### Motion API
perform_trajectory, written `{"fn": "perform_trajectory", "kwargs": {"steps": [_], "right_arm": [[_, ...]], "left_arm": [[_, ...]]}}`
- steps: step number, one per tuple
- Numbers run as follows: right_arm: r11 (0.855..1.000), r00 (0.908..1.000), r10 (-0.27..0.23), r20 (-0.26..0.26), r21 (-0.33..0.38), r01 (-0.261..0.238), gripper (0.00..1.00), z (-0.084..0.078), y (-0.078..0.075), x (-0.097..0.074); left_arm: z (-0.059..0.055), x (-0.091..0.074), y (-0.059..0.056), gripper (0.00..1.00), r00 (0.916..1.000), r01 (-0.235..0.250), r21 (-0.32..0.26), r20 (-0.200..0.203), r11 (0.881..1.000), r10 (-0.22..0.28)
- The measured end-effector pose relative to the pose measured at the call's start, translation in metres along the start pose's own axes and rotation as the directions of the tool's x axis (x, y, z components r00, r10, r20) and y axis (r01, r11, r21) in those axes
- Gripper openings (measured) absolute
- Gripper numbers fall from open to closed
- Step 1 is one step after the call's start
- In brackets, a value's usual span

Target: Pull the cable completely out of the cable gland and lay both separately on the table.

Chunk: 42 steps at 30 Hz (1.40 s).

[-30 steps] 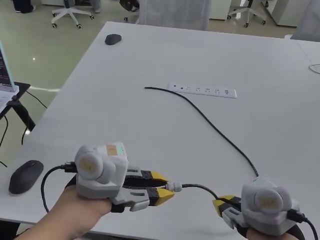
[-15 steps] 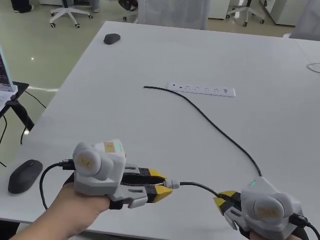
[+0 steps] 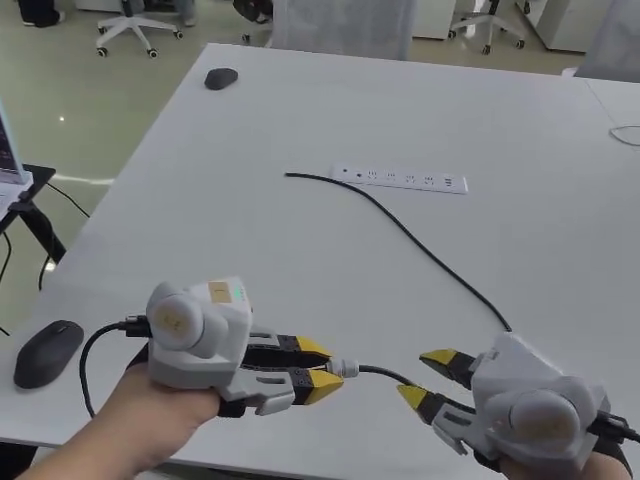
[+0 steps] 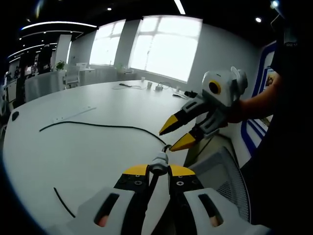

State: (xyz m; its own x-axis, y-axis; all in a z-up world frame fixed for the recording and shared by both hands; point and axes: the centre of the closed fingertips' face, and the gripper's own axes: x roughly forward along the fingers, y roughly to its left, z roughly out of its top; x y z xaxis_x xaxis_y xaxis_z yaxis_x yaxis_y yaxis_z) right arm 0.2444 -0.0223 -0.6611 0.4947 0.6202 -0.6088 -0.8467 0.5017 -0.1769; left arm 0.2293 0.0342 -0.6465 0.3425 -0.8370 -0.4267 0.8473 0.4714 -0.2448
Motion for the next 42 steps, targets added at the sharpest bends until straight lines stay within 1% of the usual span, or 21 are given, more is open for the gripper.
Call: {"fn": "perform_trajectory", "kwargs": {"steps": [1,4,7,11,16,18,21,25,28,34,37,42], "right_arm": [[1.0,1.0,0.009,0.0,-0.028,-0.009,0.19,0.005,0.005,0.002],[0.997,0.9997,0.023,-0.005,-0.08,-0.023,0.18,0.012,0.013,0.007],[0.994,0.9993,0.038,-0.006,-0.106,-0.038,0.16,0.016,0.02,0.013],[0.991,0.999,0.044,0.007,-0.131,-0.042,0.12,0.023,0.023,0.015],[0.981,0.9983,0.057,-0.003,-0.186,-0.057,0.07,0.025,0.028,0.017],[0.974,0.9981,0.062,-0.004,-0.218,-0.061,0.05,0.026,0.031,0.017],[0.97,0.9973,0.073,-0.009,-0.231,-0.073,0.04,0.026,0.034,0.018],[0.962,0.9977,0.065,-0.018,-0.263,-0.068,0.02,0.024,0.033,0.019],[0.967,0.9974,0.07,-0.018,-0.246,-0.072,0.01,0.024,0.033,0.018],[0.97,0.9976,0.067,-0.017,-0.235,-0.069,0.0,0.021,0.032,0.018],[0.976,0.9981,0.06,-0.014,-0.21,-0.061,0.0,0.02,0.03,0.018],[0.98,0.9987,0.046,-0.023,-0.19,-0.05,0.0,0.015,0.024,0.016]], "left_arm": [[0.0,0.0,0.0,0.15,1.0,0.001,0.003,0.0,1.0,-0.001],[0.0,-0.001,-0.001,0.15,1.0,0.004,0.004,-0.004,1.0,-0.004],[0.0,-0.001,-0.001,0.15,0.9999,0.004,0.01,-0.012,1.0,-0.004],[0.0,-0.002,0.0,0.15,0.9999,0.0,0.019,-0.012,1.0,0.0],[-0.002,0.0,-0.001,0.15,0.9998,0.006,0.023,-0.021,1.0,-0.005],[-0.003,0.001,-0.001,0.15,0.9998,0.007,0.025,-0.022,1.0,-0.006],[-0.003,0.002,-0.001,0.15,0.9997,0.009,0.025,-0.022,1.0,-0.008],[-0.004,0.003,-0.002,0.15,0.9995,0.011,0.03,-0.028,0.999,-0.01],[-0.004,0.003,-0.002,0.15,0.9996,0.012,0.028,-0.027,1.0,-0.011],[-0.003,0.005,-0.003,0.15,0.9996,0.014,0.027,-0.025,1.0,-0.014],[-0.002,0.006,-0.004,0.15,0.9998,0.011,0.027,-0.018,1.0,-0.011],[-0.001,0.008,-0.004,0.15,0.9999,0.01,0.026,-0.014,1.0,-0.01]]}}
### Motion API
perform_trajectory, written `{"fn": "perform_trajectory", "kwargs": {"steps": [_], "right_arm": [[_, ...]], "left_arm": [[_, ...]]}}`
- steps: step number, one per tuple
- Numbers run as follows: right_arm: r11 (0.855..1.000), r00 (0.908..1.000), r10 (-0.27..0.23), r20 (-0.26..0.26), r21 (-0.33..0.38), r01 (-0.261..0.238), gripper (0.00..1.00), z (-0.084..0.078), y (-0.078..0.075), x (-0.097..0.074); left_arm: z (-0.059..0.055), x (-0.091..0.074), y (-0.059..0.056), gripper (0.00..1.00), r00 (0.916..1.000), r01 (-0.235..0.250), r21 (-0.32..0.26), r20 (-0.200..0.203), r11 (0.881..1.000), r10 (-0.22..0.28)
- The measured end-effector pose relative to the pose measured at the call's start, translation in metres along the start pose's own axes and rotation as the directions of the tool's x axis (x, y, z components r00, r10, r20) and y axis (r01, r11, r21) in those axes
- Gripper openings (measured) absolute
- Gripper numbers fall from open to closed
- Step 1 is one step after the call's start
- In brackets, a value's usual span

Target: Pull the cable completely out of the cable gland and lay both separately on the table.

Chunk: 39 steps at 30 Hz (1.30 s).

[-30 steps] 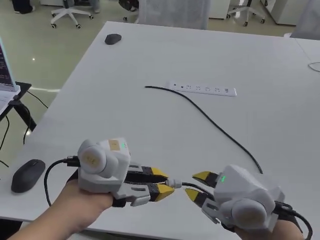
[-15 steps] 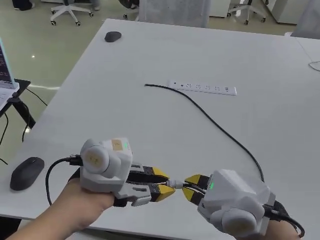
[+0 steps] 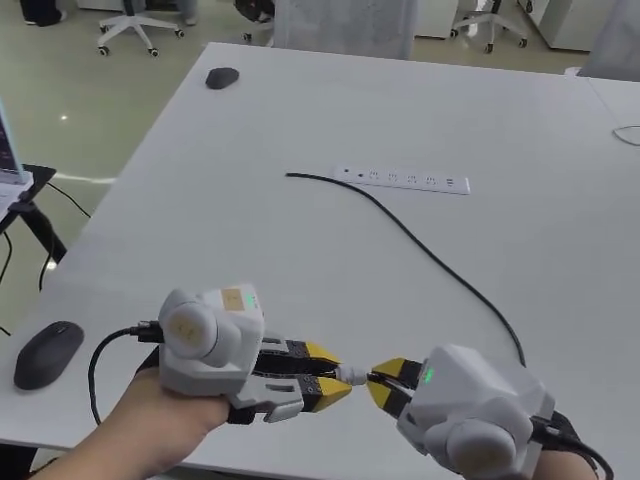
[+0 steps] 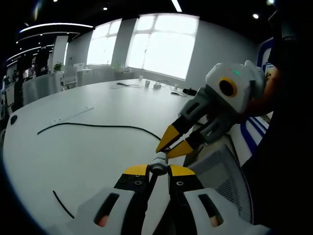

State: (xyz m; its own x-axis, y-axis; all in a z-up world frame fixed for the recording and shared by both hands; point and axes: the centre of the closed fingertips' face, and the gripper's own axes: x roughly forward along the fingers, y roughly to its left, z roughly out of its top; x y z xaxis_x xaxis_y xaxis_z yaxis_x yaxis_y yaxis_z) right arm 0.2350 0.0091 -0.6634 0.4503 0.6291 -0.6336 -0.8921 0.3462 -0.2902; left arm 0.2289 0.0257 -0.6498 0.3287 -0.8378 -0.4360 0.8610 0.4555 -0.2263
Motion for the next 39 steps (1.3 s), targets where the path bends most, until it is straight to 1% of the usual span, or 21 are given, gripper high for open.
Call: {"fn": "perform_trajectory", "kwargs": {"steps": [4,6,8,11,14,16,18,22,23,24,25,26,27,28,30,32,33,34,35,36,39], "right_arm": [[1.0,0.9998,-0.017,-0.012,0.021,0.017,0.0,-0.008,-0.008,-0.002],[0.999,0.9996,-0.023,-0.014,0.046,0.024,0.0,-0.012,-0.012,-0.004],[0.998,0.9994,-0.028,-0.02,0.054,0.029,0.0,-0.015,-0.013,-0.004],[0.996,0.9991,-0.033,-0.027,0.086,0.036,0.0,-0.02,-0.016,-0.004],[0.989,0.9984,-0.045,-0.034,0.136,0.049,0.0,-0.026,-0.018,-0.002],[0.98,0.9983,-0.045,-0.036,0.193,0.051,0.0,-0.03,-0.018,-0.001],[0.973,0.9973,-0.053,-0.051,0.222,0.063,0.0,-0.036,-0.02,0.0],[0.951,0.9952,-0.065,-0.073,0.297,0.084,0.0,-0.045,-0.023,0.001],[0.941,0.9933,-0.075,-0.088,0.323,0.1,0.0,-0.05,-0.025,0.001],[0.937,0.9924,-0.079,-0.094,0.333,0.106,0.0,-0.052,-0.026,0.001],[0.922,0.9909,-0.079,-0.109,0.371,0.114,0.0,-0.057,-0.026,0.002],[0.911,0.991,-0.067,-0.116,0.399,0.108,0.0,-0.061,-0.024,0.003],[0.894,0.9909,-0.059,-0.121,0.436,0.106,0.0,-0.065,-0.024,0.004],[0.883,0.9902,-0.057,-0.127,0.457,0.11,0.0,-0.069,-0.024,0.005],[0.881,0.9882,-0.064,-0.139,0.456,0.121,0.0,-0.075,-0.025,0.006],[0.866,0.9886,-0.056,-0.14,0.487,0.118,0.0,-0.077,-0.024,0.007],[0.855,0.9886,-0.054,-0.141,0.505,0.119,0.0,-0.078,-0.023,0.007],[0.851,0.9883,-0.053,-0.143,0.511,0.12,0.0,-0.079,-0.023,0.007],[0.855,0.988,-0.054,-0.145,0.504,0.12,0.0,-0.078,-0.022,0.007],[0.865,0.9877,-0.06,-0.144,0.487,0.124,0.0,-0.078,-0.022,0.008],[0.879,0.9881,-0.07,-0.137,0.46,0.126,0.0,-0.076,-0.023,0.007]], "left_arm": [[0.002,-0.001,0.002,0.15,1.0,-0.006,-0.001,0.003,1.0,0.006],[0.003,-0.003,0.003,0.15,1.0,-0.008,0.005,0.002,1.0,0.008],[0.005,-0.004,0.003,0.15,0.9999,-0.01,0.006,0.004,1.0,0.01],[0.005,-0.005,0.004,0.15,0.9999,-0.015,0.006,0.006,1.0,0.014],[0.005,-0.006,0.004,0.15,0.9998,-0.018,0.008,0.006,1.0,0.018],[0.005,-0.007,0.003,0.15,0.9998,-0.02,0.007,0.007,1.0,0.02],[0.005,-0.007,0.003,0.15,0.9998,-0.02,0.004,0.007,1.0,0.02],[0.005,-0.008,0.003,0.15,0.9997,-0.02,0.001,0.013,1.0,0.02],[0.005,-0.008,0.003,0.15,0.9997,-0.02,0.001,0.014,1.0,0.02],[0.005,-0.008,0.003,0.15,0.9997,-0.02,0.002,0.015,1.0,0.02],[0.005,-0.007,0.003,0.15,0.9997,-0.019,0.002,0.014,1.0,0.019],[0.004,-0.007,0.003,0.15,0.9998,-0.017,0.002,0.013,1.0,0.017],[0.004,-0.006,0.002,0.15,0.9998,-0.017,0.002,0.011,1.0,0.017],[0.004,-0.006,0.002,0.15,0.9998,-0.014,0.001,0.011,1.0,0.014],[0.003,-0.005,0.001,0.15,0.9999,-0.012,0.002,0.009,1.0,0.012],[0.003,-0.004,0.0,0.15,0.9999,-0.008,0.003,0.006,1.0,0.008],[0.002,-0.003,-0.001,0.15,1.0,-0.008,0.006,0.002,1.0,0.008],[0.002,-0.003,-0.001,0.15,1.0,-0.008,0.011,-0.001,1.0,0.008],[0.001,-0.002,-0.001,0.15,1.0,-0.008,0.013,-0.004,1.0,0.008],[0.001,-0.002,-0.001,0.15,1.0,-0.008,0.013,-0.006,1.0,0.008],[0.001,-0.003,0.001,0.15,0.9999,-0.01,0.012,-0.007,1.0,0.01]]}}
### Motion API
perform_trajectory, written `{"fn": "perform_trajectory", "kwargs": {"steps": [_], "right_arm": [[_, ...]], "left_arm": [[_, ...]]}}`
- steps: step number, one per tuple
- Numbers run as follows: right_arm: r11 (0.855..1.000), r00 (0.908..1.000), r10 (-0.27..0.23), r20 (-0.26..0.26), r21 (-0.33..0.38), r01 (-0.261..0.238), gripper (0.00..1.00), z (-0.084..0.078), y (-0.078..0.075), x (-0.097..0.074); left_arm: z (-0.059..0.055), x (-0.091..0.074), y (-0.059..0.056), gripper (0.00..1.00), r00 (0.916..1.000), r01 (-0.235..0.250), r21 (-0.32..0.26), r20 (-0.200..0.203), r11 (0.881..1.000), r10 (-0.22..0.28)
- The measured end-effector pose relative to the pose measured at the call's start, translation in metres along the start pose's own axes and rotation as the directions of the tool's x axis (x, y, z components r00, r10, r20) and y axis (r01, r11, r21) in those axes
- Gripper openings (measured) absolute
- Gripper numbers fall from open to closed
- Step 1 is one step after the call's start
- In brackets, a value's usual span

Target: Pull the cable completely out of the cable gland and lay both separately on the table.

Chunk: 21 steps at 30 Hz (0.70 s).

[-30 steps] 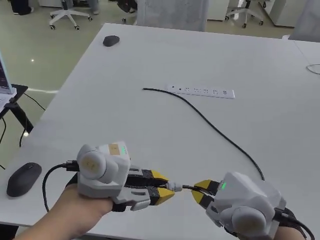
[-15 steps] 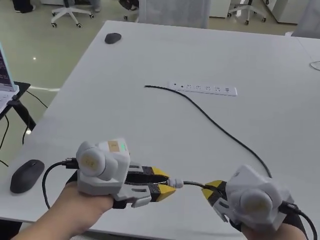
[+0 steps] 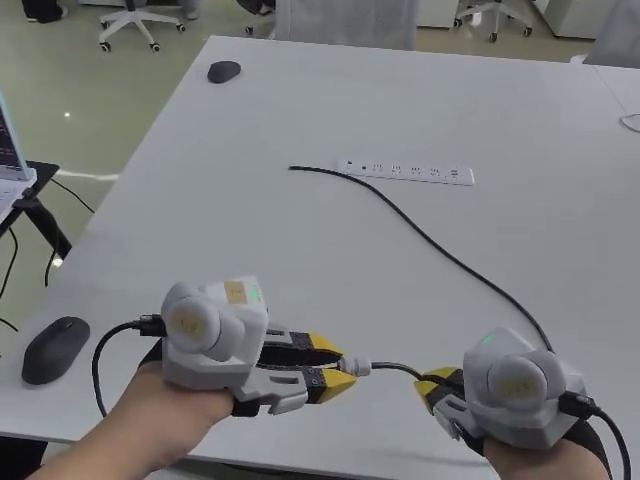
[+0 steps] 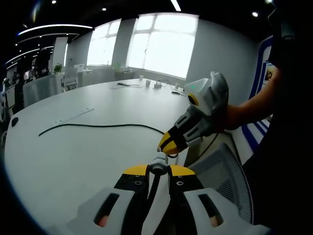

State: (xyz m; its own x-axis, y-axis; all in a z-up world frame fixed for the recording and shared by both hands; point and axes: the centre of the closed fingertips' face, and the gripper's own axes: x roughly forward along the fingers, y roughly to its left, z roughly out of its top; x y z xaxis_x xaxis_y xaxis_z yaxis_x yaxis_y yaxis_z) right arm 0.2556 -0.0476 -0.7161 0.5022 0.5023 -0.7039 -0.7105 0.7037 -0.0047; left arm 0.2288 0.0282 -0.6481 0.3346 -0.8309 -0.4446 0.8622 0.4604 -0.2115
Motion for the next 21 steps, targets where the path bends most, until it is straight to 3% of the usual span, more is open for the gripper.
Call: {"fn": "perform_trajectory", "kwargs": {"steps": [11,18,21], "right_arm": [[0.993,0.9996,-0.006,0.029,-0.114,0.01,0.01,0.007,0.002,-0.008],[0.991,0.9993,0.0,0.038,-0.134,0.005,0.02,0.011,0.007,-0.013],[0.98,0.998,-0.009,0.062,-0.199,0.021,0.15,0.019,0.009,-0.016]], "left_arm": [[0.002,-0.004,0.005,0.15,0.9999,-0.012,-0.001,0.006,1.0,0.012],[0.001,-0.009,0.007,0.15,0.9998,-0.019,-0.011,0.0,1.0,0.019],[0.0,-0.011,0.007,0.15,0.9998,-0.019,-0.026,-0.003,0.999,0.019]]}}
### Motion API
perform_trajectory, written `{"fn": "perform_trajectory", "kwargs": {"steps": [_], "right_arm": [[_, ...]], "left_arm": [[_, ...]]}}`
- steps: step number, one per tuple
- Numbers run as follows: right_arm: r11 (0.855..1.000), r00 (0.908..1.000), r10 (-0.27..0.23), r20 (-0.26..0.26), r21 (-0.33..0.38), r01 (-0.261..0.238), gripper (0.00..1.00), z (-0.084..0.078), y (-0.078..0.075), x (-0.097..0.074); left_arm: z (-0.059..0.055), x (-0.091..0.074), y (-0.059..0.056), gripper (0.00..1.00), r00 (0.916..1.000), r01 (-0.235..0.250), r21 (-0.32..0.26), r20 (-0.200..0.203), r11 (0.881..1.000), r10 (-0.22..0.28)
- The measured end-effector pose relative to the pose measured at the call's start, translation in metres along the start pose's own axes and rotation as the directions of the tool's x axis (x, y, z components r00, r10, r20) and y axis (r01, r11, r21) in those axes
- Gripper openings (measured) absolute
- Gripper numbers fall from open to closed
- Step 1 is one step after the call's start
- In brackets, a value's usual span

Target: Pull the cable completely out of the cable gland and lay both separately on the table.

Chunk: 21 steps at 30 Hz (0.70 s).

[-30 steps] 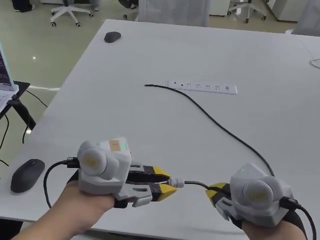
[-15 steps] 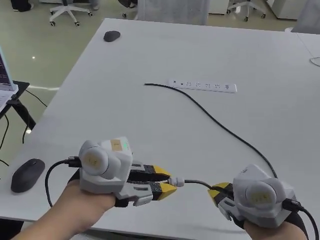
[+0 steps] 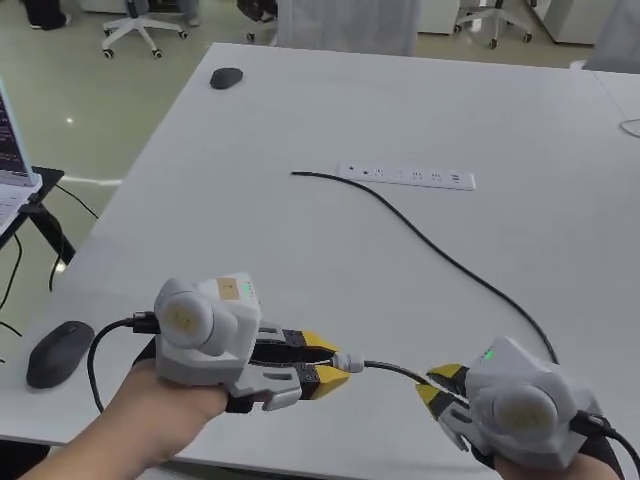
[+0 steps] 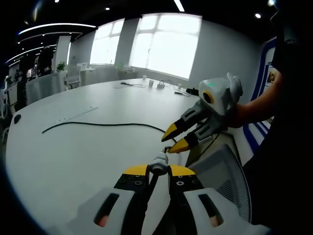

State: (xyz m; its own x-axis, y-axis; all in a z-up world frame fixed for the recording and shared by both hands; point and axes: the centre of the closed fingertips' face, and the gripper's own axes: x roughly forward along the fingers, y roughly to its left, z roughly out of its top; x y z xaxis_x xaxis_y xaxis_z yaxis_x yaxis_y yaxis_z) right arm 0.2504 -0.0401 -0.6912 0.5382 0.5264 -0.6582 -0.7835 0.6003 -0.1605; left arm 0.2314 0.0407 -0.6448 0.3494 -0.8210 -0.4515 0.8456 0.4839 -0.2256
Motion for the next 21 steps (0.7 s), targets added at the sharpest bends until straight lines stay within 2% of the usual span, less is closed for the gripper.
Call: {"fn": "perform_trajectory", "kwargs": {"steps": [6,9,13,21], "right_arm": [[0.995,0.9971,0.065,0.04,-0.078,-0.062,0.19,0.028,0.02,-0.007],[0.984,0.996,0.075,0.048,-0.165,-0.067,0.16,0.042,0.028,-0.007],[0.977,0.9944,0.089,0.057,-0.201,-0.076,0.14,0.051,0.036,-0.004],[0.953,0.993,0.11,0.044,-0.287,-0.093,0.06,0.055,0.04,0.001]], "left_arm": [[-0.003,0.0,0.0,0.15,1.0,0.001,0.006,-0.006,1.0,-0.001],[-0.002,0.001,-0.001,0.15,1.0,0.003,0.005,-0.006,1.0,-0.003],[-0.001,0.004,-0.002,0.15,0.9999,0.009,0.014,-0.006,1.0,-0.009],[0.0,0.006,-0.003,0.15,0.9999,0.014,0.018,-0.006,1.0,-0.014]]}}
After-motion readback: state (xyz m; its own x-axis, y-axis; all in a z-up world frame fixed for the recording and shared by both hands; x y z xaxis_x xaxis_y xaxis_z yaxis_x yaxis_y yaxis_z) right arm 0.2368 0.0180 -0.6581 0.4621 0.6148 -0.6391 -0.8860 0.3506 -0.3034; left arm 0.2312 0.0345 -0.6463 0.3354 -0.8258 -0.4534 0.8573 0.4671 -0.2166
